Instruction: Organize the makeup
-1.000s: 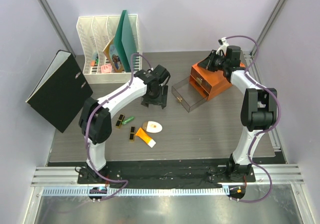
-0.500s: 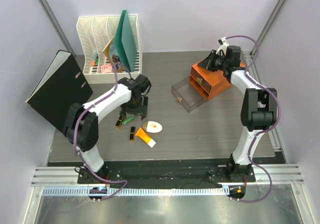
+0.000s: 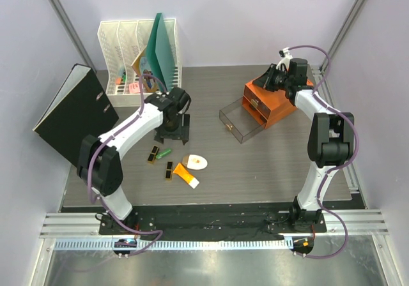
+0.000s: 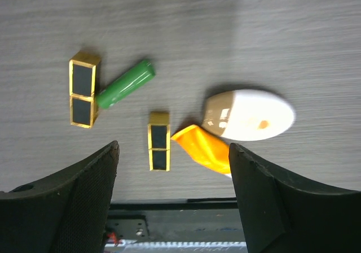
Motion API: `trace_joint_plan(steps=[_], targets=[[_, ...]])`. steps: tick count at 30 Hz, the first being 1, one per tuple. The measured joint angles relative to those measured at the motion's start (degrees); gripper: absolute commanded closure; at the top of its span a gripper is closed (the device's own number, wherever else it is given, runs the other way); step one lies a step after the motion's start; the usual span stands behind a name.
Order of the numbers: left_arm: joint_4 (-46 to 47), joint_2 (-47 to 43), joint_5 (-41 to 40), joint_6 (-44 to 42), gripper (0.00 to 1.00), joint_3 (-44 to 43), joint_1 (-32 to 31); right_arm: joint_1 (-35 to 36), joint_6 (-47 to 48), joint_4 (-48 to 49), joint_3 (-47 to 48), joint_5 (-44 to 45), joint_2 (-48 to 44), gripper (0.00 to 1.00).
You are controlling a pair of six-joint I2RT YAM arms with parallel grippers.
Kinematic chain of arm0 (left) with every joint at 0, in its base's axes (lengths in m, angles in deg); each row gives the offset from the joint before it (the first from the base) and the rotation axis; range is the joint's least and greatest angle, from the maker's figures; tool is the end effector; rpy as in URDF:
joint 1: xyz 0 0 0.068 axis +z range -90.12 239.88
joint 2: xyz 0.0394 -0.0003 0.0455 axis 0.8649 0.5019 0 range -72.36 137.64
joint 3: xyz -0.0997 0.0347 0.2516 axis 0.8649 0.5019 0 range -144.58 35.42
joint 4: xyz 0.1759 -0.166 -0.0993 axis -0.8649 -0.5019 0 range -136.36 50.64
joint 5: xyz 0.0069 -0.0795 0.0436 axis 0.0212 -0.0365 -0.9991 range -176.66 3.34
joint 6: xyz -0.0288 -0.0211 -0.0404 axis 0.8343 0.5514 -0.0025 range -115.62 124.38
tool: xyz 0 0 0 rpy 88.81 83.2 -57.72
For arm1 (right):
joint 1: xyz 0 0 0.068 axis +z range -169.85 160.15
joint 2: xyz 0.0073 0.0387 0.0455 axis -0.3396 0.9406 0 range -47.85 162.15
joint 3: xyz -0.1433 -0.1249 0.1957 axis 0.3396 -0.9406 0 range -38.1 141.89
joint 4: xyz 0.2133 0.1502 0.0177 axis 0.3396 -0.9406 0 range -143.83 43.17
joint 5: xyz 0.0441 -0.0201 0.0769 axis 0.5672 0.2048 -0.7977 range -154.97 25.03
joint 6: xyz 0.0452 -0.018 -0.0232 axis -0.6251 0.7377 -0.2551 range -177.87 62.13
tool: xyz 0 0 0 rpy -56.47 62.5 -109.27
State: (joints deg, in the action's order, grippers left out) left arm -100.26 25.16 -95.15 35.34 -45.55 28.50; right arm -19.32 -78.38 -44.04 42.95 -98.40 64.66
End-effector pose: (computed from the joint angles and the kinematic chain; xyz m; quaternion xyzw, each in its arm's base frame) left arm 0.2847 -0.1674 0.2564 -0.0045 0.9913 0.0065 0.1313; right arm 0.4522 0.0239 0.2310 -0.0016 0.8367 0.3325 0.4352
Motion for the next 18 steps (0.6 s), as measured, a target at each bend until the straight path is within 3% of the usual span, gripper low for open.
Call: trace_joint_plan(steps=[5,11,18], targets=[[1.6,2.2,2.9,0.1,0.23,-5.8,-0.1,0.0,0.0,0.0,0.0,0.0,0.0,0.99],[3.4,13.4,5.6,0.1,0.24,-15.3,-0.7,0.0,0.0,0.0,0.0,0.0,0.0,0.99],[5.6,21.0,12.1,1.8,0.44,-21.6,-1.6,0.0,0.0,0.0,-0.1,0.0,0.0,0.99]])
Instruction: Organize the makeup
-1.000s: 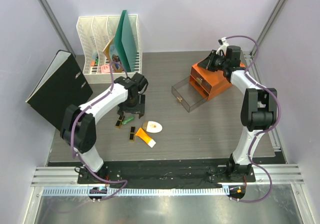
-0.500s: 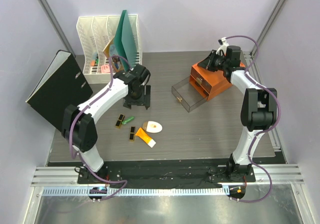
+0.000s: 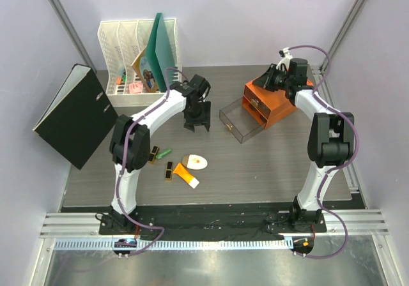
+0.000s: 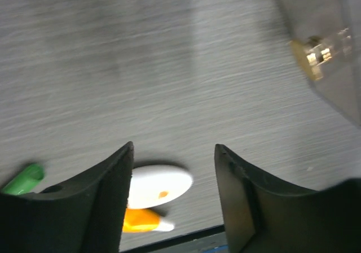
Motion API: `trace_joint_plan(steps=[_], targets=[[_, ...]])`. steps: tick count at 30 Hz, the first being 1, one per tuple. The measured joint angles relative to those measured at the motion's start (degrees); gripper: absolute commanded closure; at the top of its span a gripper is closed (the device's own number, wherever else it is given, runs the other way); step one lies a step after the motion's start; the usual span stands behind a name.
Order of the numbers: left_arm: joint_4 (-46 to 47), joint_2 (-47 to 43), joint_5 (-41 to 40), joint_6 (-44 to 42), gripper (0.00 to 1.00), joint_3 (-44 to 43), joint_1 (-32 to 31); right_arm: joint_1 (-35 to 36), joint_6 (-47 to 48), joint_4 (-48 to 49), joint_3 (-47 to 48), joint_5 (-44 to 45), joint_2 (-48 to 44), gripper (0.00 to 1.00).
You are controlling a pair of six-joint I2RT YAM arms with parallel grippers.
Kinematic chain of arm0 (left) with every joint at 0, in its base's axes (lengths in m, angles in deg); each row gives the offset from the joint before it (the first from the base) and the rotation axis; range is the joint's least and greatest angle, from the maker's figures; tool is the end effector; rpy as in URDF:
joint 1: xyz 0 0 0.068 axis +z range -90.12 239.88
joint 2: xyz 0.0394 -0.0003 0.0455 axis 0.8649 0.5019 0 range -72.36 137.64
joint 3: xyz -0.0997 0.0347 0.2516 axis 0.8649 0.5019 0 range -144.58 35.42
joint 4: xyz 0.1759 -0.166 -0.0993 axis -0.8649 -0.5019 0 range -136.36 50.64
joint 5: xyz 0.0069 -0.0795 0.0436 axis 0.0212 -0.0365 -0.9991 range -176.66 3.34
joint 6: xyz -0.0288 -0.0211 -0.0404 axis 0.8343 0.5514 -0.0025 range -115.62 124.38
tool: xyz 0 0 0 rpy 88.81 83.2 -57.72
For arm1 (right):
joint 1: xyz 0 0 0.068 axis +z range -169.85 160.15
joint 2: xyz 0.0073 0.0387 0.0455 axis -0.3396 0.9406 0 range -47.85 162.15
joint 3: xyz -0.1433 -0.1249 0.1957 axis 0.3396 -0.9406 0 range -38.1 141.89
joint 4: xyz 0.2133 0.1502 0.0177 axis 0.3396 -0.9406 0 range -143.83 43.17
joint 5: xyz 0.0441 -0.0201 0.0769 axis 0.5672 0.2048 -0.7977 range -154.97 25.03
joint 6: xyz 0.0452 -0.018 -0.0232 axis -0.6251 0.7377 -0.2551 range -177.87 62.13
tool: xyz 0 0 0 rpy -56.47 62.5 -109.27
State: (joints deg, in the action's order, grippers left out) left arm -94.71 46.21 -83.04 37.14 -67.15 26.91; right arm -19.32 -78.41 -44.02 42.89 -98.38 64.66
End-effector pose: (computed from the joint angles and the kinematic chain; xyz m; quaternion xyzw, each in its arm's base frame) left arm 0.3623 -0.2376 0.2318 0.0069 0.9863 -0.1141 0.1191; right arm 0.4521 0.0239 0.2307 -0.0011 0.8369 0.3324 0.4348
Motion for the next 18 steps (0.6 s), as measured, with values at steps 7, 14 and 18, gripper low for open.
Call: trace_joint_plan(steps=[7,14,18], targets=[[4.4,7.6,6.1,5.6,0.56,-6.6,-0.4,0.0,0.0,0.0,0.0,0.0,0.0,0.99],[6.2,14.0,9.0,10.1,0.46,-11.3,-0.4,0.0,0.0,0.0,0.0,0.0,0.0,0.99],[5.4,13.5,7.7,9.8,0.34,-11.5,-0.3,0.0,0.0,0.0,0.0,0.0,0.0,0.99]])
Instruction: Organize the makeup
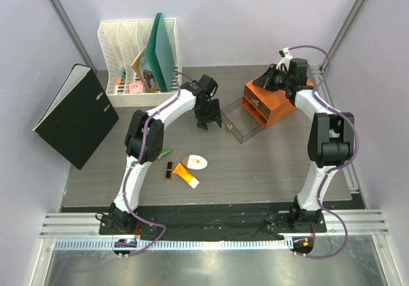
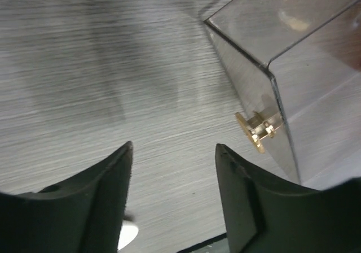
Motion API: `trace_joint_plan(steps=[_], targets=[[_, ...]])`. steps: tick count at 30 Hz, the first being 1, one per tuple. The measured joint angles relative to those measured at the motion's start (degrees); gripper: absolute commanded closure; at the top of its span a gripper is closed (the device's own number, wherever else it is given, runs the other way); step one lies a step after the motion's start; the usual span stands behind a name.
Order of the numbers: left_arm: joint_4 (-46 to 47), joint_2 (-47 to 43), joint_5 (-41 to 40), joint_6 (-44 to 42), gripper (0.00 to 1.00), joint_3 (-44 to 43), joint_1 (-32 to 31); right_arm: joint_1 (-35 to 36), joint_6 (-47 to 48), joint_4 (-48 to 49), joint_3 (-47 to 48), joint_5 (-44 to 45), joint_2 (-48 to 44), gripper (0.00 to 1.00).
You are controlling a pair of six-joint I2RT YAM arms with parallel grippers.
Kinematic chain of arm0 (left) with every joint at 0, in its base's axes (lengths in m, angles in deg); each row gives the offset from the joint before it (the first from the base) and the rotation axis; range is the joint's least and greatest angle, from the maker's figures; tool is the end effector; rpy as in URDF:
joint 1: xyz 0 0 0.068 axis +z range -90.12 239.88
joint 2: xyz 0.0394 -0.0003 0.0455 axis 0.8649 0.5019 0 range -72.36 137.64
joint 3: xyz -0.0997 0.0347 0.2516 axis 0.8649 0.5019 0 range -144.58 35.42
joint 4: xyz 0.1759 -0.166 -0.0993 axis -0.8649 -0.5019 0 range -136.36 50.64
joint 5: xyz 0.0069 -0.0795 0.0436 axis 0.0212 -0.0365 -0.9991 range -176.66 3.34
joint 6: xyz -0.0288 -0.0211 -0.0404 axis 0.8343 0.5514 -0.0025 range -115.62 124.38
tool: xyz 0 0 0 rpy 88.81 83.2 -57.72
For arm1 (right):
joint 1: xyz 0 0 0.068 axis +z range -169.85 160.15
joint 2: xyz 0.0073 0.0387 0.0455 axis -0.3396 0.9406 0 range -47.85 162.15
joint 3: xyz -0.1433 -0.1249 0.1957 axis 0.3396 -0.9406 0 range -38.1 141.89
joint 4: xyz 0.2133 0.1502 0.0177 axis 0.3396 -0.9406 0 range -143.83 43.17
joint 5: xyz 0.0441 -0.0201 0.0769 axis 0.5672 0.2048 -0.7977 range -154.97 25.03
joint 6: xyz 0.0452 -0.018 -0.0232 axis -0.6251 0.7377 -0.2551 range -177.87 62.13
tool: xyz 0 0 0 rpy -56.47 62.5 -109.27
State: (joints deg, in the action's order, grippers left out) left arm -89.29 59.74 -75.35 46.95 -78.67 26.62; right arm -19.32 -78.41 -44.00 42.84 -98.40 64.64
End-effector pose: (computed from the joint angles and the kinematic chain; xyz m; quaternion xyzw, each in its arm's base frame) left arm 0.4055 -0.2742 0.1898 -0.0605 0.9751 -0.1933 0.0908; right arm 0.4520 0.0239 0.2306 -0.0012 0.8369 0.3326 0.4347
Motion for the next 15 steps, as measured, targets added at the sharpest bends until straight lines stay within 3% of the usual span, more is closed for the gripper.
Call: trace_joint_plan(steps=[6,15], targets=[[-3.6,-6.4,-5.2,-4.1,0.28,5.0,1.0,0.0,0.0,0.1,-0.2,0.0,-0.1,0.99],[-7.5,-30.9,-10.6,-13.1,0.26,30.3,11.5,0.0,0.0,0.4,-0.3,0.0,-0.1,0.99]])
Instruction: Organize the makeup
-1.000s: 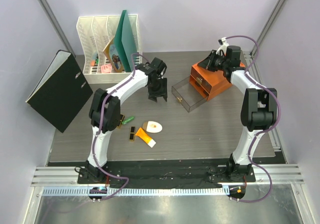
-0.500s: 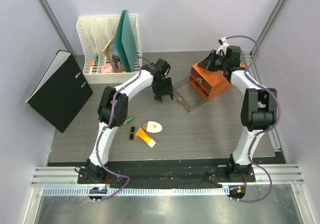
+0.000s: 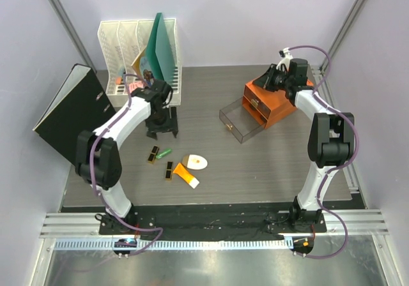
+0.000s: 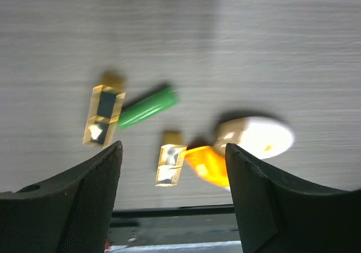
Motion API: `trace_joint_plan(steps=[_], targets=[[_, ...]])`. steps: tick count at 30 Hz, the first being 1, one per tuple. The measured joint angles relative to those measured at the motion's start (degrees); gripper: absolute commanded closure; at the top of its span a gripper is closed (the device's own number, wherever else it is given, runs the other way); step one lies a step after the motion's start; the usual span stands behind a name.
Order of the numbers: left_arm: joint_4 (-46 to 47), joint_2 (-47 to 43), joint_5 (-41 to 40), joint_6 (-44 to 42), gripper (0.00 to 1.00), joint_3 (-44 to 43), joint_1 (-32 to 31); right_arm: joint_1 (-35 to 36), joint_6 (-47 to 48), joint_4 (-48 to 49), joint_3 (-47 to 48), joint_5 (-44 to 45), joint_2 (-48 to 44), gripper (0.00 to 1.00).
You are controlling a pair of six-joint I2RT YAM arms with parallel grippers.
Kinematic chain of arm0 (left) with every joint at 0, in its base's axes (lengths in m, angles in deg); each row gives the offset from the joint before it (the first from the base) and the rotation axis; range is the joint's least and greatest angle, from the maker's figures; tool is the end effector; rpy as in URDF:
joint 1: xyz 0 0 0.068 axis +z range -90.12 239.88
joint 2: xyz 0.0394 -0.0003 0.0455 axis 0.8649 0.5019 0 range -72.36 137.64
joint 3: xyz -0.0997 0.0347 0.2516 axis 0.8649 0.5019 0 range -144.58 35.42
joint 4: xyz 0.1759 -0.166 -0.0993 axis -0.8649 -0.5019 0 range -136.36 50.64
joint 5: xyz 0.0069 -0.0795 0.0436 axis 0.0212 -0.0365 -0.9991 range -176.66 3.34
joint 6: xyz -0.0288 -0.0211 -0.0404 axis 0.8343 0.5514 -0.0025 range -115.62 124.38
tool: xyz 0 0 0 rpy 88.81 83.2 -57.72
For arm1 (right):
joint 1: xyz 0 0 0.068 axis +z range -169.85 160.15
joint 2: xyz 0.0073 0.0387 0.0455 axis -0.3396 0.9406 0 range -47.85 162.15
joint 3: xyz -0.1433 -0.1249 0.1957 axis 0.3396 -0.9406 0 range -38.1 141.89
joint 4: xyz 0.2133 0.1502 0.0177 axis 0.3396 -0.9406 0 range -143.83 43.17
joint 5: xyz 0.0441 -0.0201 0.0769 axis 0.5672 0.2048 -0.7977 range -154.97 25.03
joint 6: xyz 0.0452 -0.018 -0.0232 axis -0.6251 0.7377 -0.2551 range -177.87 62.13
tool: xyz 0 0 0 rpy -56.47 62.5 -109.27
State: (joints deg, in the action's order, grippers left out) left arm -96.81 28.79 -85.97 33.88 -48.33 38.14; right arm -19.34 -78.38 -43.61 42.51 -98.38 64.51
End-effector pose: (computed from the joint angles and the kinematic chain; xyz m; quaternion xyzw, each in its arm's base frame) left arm 0.3263 -0.1305 0.2508 -0.0663 0.9890 -0.0624 0.1163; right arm 0.4513 0.0237 0.2303 -0.0017 0.8362 0.3323 0.4363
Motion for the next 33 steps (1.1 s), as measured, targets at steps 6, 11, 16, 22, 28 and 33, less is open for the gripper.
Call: trace_joint_plan(steps=[6,11,16,22,28,33], targets=[[-2.6,-4.3,-5.2,-4.7,0.32,8.1,0.7,0.0,0.0,0.0,0.0,0.0,0.0,0.99],[-3.3,-3.6,-6.9,-5.7,0.36,12.1,0.7,0.0,0.0,0.0,0.0,0.0,0.0,0.99],[-2.2,-2.5,-8.0,-5.7,0.38,12.1,1.3,0.0,0.0,0.1,-0.1,0.0,0.0,0.99],[-1.0,0.7,-8.4,-5.5,0.48,11.6,3.7,0.0,0.0,0.3,-0.3,0.0,-0.1,0.99],[-0.5,5.2,-8.5,-5.2,0.5,9.6,5.3,0.0,0.0,0.4,-0.3,0.0,-0.1,0.99],[0.3,6.9,-8.5,-4.9,0.51,8.3,5.7,0.0,0.0,0.4,-0.3,0.0,-0.1,0.99]])
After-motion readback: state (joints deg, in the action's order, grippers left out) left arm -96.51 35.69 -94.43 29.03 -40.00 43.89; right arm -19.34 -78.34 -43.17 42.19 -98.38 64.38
